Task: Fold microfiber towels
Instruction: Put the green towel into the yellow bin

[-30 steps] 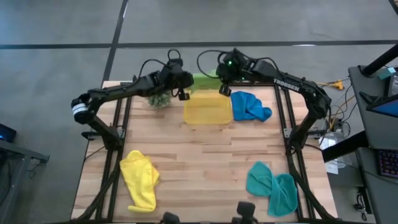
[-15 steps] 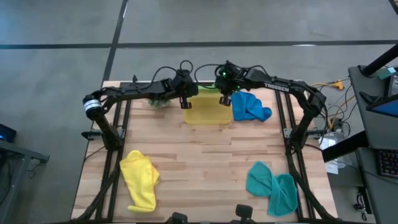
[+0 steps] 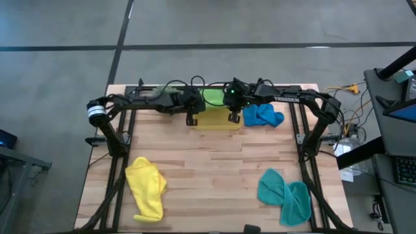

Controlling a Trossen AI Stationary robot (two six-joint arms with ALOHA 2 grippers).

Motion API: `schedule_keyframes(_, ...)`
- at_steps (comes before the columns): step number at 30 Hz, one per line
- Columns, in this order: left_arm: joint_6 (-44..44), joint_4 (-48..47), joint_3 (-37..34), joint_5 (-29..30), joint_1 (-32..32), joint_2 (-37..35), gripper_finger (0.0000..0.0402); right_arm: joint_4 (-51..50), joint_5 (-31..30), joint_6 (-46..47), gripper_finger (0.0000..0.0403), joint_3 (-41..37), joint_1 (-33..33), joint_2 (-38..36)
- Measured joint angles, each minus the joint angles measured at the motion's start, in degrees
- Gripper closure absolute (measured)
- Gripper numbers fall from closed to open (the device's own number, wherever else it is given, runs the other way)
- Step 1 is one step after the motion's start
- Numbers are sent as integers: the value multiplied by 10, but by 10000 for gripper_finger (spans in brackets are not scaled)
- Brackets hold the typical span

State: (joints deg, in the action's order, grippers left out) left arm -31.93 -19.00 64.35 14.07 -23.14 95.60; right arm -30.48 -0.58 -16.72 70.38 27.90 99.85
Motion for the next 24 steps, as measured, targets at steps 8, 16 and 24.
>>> schedule_keyframes(8, 3, -5, -16, -3, 25, -1, 401, -10, 35, 18, 390, -2, -5, 0)
schedule_keyframes(16, 24, -3, -18, -36, 30, 2, 401, -22, 41, 30, 390, -9, -14, 1)
schedule_keyframes(24, 33, -3, -18, -48, 33, 12, 401, -21, 70, 47, 390, -26, -17, 1)
